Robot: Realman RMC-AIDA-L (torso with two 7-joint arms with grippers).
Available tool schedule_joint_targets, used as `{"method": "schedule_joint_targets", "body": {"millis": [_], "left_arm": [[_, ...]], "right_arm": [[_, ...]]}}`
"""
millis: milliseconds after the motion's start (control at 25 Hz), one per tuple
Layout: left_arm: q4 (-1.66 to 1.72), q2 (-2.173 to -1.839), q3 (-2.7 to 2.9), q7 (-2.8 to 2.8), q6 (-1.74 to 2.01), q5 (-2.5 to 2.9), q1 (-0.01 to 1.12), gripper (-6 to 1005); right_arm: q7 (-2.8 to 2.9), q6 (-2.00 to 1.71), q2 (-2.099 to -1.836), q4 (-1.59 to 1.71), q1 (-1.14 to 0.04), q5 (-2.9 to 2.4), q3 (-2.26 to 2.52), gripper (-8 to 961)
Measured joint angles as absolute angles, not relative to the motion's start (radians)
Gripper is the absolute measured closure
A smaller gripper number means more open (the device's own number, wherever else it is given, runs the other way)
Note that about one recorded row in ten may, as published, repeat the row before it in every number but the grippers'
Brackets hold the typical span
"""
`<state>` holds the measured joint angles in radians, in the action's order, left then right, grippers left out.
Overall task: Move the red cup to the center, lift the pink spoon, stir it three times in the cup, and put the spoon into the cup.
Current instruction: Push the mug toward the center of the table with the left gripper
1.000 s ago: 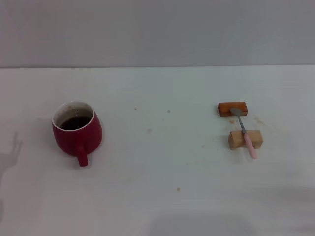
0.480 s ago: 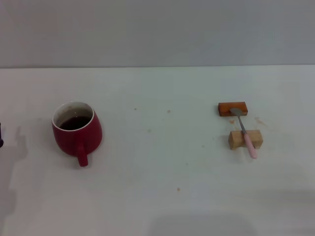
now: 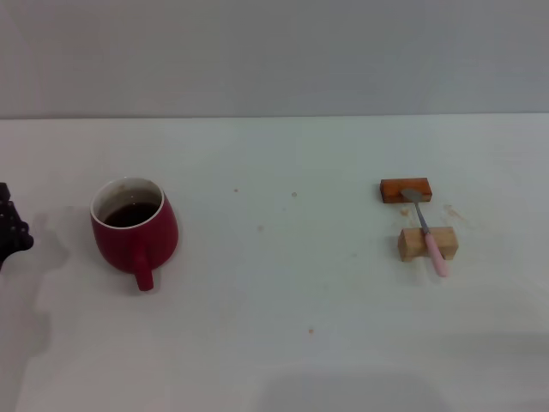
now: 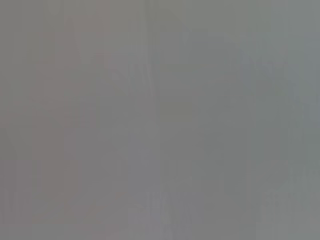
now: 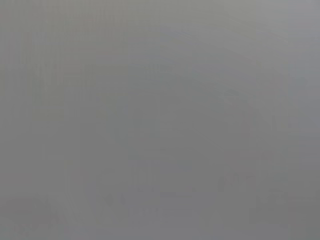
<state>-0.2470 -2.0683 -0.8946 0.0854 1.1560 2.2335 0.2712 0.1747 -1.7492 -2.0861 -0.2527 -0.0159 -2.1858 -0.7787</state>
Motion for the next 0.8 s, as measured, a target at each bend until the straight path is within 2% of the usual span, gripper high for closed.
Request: {"method": "schedule_joint_targets", "body": {"millis": [40, 800], "left_arm": [[-0.247, -2.068, -0.893, 0.107, 1.145, 2.234, 0.277, 990], [-0.242, -2.072, -0.844, 0.313, 0.928, 2.233, 0.389, 1001]], "right_arm": [[0.175, -1.751, -2.086, -0.253, -0.015, -2.186, -0.779, 193], [0.175, -1.767, -2.086, -0.252, -0.012, -2.186, -0.779, 192]]}}
